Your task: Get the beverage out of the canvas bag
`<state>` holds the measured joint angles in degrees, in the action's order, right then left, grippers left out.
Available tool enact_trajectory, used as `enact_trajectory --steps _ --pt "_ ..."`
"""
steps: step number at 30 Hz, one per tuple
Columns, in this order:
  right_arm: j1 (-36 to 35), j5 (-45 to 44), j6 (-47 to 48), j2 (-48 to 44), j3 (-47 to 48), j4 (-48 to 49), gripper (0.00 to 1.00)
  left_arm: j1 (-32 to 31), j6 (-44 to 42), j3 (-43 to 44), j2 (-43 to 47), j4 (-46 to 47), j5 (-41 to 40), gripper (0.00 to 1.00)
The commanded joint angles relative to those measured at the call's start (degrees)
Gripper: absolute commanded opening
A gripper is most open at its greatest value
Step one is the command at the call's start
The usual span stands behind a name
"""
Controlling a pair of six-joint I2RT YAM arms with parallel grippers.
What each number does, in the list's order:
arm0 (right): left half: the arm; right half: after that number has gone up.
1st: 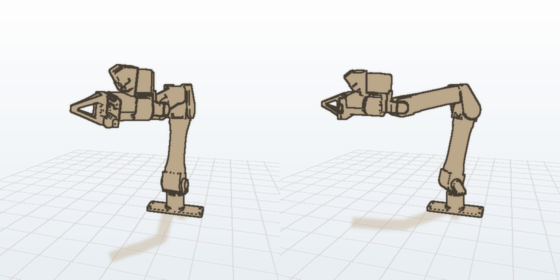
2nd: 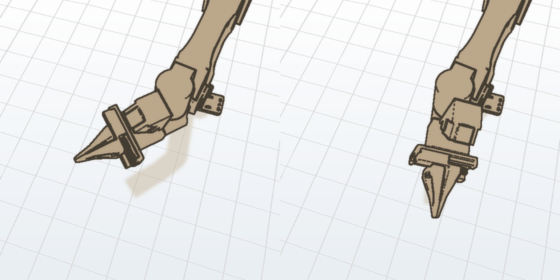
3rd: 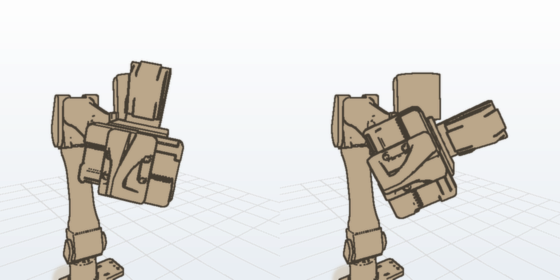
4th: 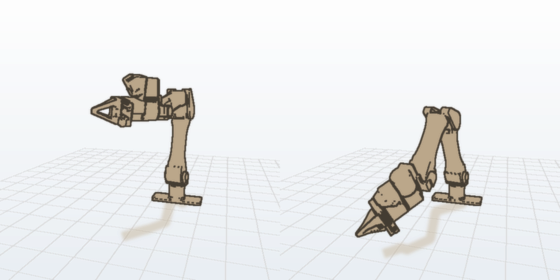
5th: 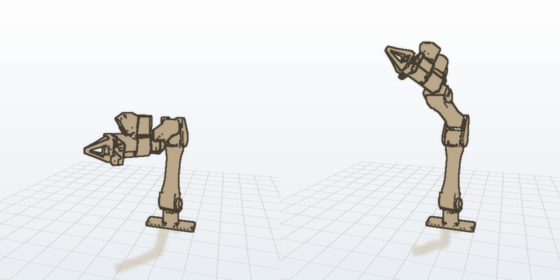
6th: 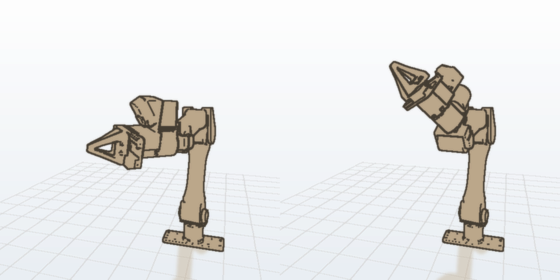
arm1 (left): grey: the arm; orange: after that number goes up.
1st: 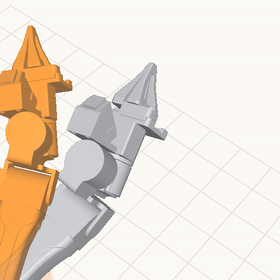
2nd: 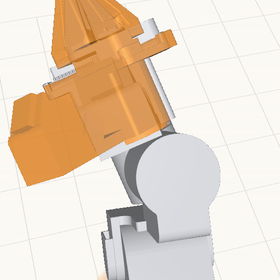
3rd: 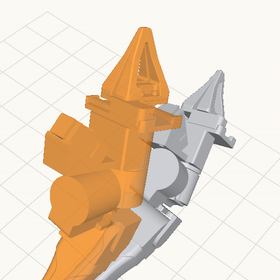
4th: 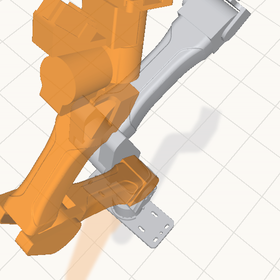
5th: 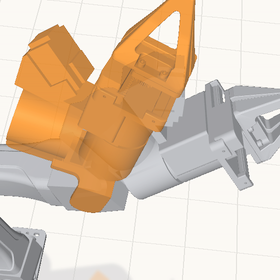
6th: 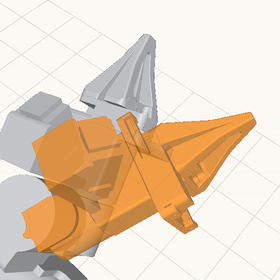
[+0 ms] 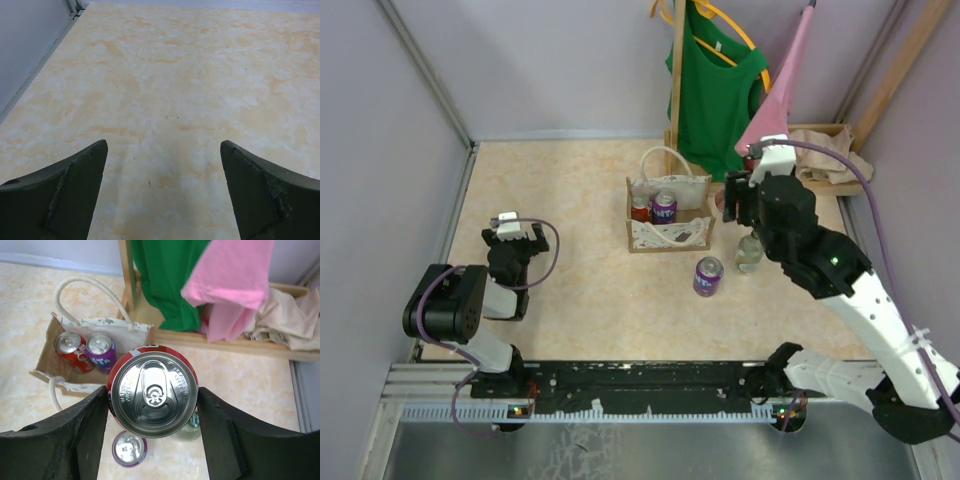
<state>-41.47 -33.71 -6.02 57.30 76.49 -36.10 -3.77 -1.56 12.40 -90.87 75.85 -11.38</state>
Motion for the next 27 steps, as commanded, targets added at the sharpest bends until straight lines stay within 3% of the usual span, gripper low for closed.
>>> enact_trajectory --steps 1,12,27 --pt "-0.54 -2.33 -7.53 -6.21 0.14 -5.88 0.0 -0.08 -0.28 -0.32 -0.36 1.05 -0.21 1.0" --pt "-0.75 -0.42 -20.06 -14.34 -11.43 -16.77 0.0 -0.05 -0.24 -0.33 -0.37 1.05 -0.23 1.0" --pt "-1.31 1.34 -28.83 -14.15 -24.96 -15.13 0.0 -0.09 -0.28 -0.35 -0.4 1.05 -0.22 1.0"
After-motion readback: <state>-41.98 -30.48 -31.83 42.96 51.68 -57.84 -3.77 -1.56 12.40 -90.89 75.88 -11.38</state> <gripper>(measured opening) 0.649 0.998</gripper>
